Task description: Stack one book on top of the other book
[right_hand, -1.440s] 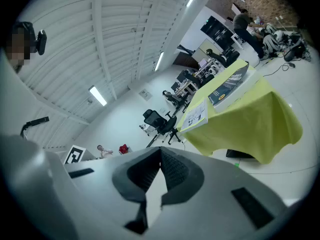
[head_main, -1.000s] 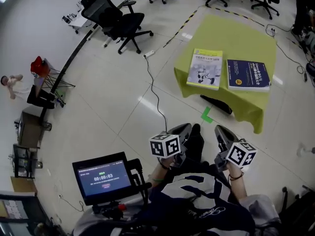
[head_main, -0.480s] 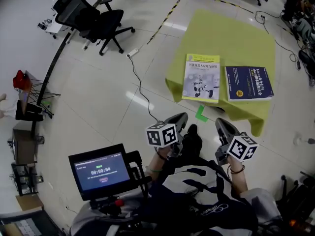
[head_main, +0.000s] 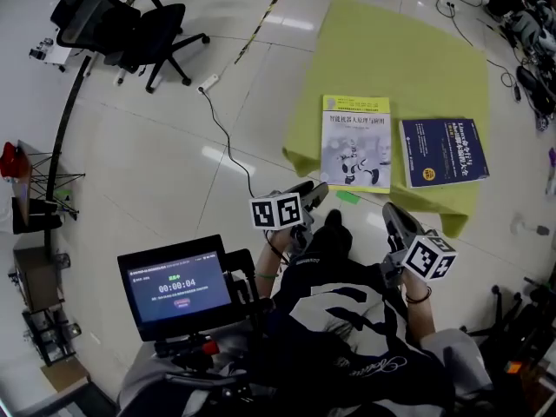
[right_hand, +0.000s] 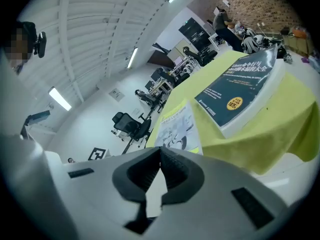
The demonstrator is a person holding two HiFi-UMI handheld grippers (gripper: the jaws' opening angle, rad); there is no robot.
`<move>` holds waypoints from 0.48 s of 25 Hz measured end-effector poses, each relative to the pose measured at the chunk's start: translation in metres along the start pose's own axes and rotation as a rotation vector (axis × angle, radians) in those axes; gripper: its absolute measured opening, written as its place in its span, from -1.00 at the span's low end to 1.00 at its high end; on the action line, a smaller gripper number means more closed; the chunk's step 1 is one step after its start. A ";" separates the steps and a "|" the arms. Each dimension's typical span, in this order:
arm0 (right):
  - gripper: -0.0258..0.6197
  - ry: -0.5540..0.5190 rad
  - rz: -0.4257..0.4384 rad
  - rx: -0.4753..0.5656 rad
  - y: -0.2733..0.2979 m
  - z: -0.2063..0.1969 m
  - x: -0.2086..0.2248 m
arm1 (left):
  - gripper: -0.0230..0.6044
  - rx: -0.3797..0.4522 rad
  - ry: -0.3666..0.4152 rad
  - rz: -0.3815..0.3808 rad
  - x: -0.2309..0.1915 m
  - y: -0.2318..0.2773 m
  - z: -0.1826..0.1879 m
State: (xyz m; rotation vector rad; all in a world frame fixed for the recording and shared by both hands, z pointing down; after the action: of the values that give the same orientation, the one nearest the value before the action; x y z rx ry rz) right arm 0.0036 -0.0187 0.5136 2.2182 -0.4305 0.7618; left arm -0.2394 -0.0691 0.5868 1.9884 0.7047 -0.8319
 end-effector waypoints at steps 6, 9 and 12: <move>-0.93 0.029 -0.064 -0.030 0.015 0.001 0.015 | -0.27 -0.102 -0.068 -0.107 -0.024 0.053 0.013; -0.93 0.037 -0.089 -0.031 0.021 0.003 0.025 | -0.27 -0.121 -0.122 -0.171 -0.028 0.072 0.015; -0.93 0.045 -0.111 -0.027 0.015 0.003 0.028 | -0.27 -0.128 -0.184 -0.231 -0.022 0.077 0.010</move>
State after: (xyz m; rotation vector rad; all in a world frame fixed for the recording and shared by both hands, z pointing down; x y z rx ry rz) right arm 0.0185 -0.0333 0.5381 2.1759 -0.2908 0.7412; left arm -0.1998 -0.1188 0.6369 1.7128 0.8676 -1.0642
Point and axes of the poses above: the fingertips, and each gripper's own axes: y forward along the fingers, x to its right, z out of its top, the point moved 6 cm from there along -y, backward along the fingers, and after that the axes turned 7 degrees about -z, right-handed, at the moved point
